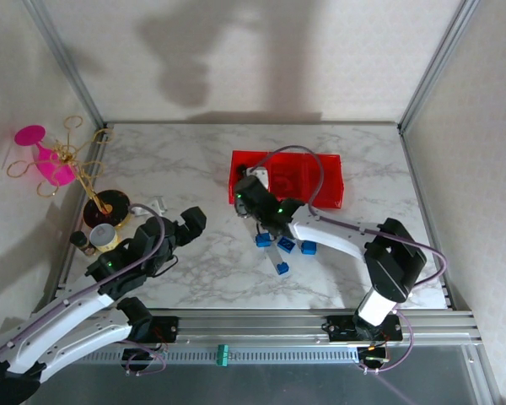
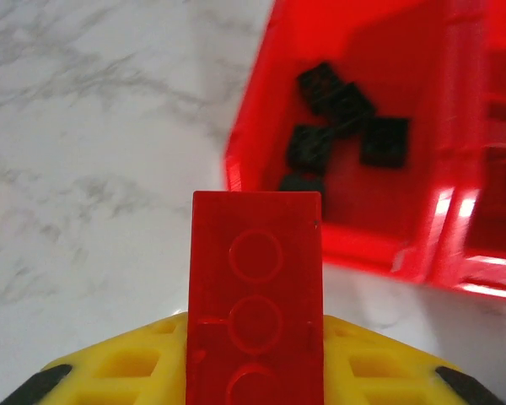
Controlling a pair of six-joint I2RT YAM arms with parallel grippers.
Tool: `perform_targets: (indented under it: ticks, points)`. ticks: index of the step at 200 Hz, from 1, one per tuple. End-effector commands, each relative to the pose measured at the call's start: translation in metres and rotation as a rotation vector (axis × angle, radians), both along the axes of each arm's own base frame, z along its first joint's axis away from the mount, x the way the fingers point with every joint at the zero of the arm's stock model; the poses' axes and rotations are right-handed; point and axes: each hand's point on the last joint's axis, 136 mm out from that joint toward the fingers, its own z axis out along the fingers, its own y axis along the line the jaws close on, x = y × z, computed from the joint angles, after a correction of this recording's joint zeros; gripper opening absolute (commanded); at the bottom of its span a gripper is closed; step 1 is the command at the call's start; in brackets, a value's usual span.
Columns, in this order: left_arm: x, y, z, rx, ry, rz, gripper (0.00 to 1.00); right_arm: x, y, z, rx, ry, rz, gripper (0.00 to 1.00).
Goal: Sort the legos into containers by color
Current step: Place the lego in the container.
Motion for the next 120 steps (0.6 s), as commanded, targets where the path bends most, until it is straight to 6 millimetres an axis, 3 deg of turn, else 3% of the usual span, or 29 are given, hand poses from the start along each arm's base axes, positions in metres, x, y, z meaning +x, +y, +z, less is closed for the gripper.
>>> perform_targets:
  ticks: [1,53,120]
  points:
    - [0.005,-0.021,0.012,-0.022,-0.029,-0.080,1.00,0.020,-0.029,0.005,-0.029,-0.015,-0.044,0.29]
    - [0.017,-0.042,0.003,0.002,-0.012,-0.141,1.00,0.088,-0.085,-0.006,-0.062,-0.024,-0.199,0.29]
    - [0.020,-0.046,-0.003,0.020,0.004,-0.146,1.00,0.156,-0.108,-0.037,-0.085,0.014,-0.294,0.31]
